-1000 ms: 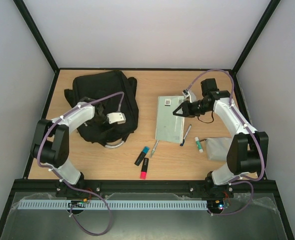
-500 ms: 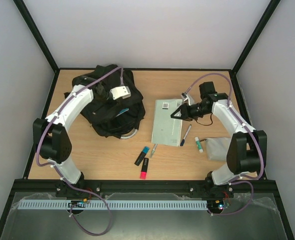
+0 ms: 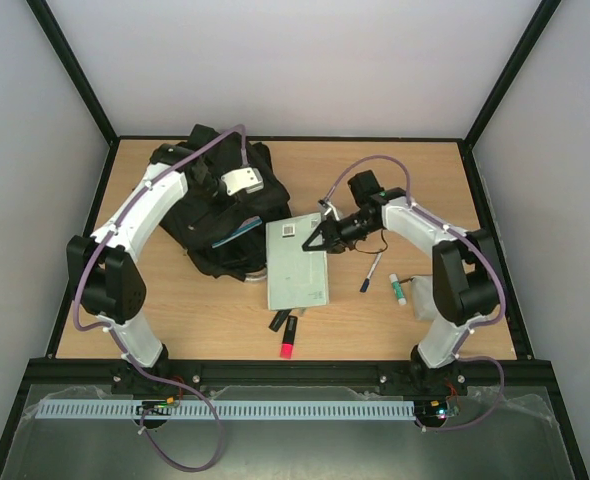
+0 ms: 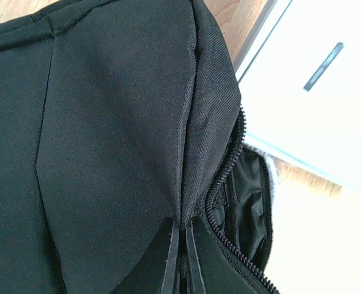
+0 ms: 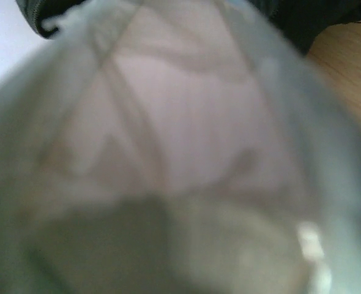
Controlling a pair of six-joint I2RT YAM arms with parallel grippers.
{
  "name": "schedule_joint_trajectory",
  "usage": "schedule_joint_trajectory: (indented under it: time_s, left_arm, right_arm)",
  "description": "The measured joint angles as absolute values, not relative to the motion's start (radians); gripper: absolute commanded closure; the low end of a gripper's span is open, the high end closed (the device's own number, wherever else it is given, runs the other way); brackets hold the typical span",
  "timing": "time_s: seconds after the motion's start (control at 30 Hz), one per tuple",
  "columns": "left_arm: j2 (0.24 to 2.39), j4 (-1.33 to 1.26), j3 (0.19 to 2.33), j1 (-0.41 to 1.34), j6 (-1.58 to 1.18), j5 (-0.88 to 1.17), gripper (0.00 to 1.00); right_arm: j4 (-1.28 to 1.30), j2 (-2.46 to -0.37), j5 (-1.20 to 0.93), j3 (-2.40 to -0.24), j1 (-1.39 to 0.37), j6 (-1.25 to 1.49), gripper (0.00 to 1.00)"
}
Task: Pack the student bag
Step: Place the book in the student bag.
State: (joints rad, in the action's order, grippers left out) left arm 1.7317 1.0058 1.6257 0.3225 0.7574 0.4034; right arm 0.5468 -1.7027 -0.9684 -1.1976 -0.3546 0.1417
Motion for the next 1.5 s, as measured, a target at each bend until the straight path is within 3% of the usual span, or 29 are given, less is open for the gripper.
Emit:
schedule_joint_trajectory:
  time_s: [0.6,0.97,1.1,1.2,1.37,1.5]
  left_arm:
    - [1.737,1.062,1.709,0.322,0.684,0.434,0.98]
    - [1.771,1.115,1.777,0.319,0.685,0.446,0.98]
    - [1.771,1.119,1.778,0.319,0.689,0.446,0.98]
    - [1.771,1.123,1.778,0.319,0.688,0.446,0.97]
    - [1.772,1.126,1.777,0.319,0.687,0.45,0.98]
    - [1.772,1.116,1.764,0.319,0.684,0.463,0.98]
  right_arm:
    - [0.343,-2.042,-1.139,-1.423,-0.527,0.432,0.99]
    - [0.284,-2.166,-1.142,-1.571,-0.546,0.542,0.98]
    - [0.278,-2.185,-1.124,-1.596,-0.554,0.551,0.82]
    - [0.289,-2.196,-1.079,-1.6,-0.561,0.544,0.77]
    - [0.359,-2.212,-0.947,-1.654,-0.566,0.487,0.45]
    - [0.397,-2.212,-0.858,-1.676,-0.566,0.43,0.31]
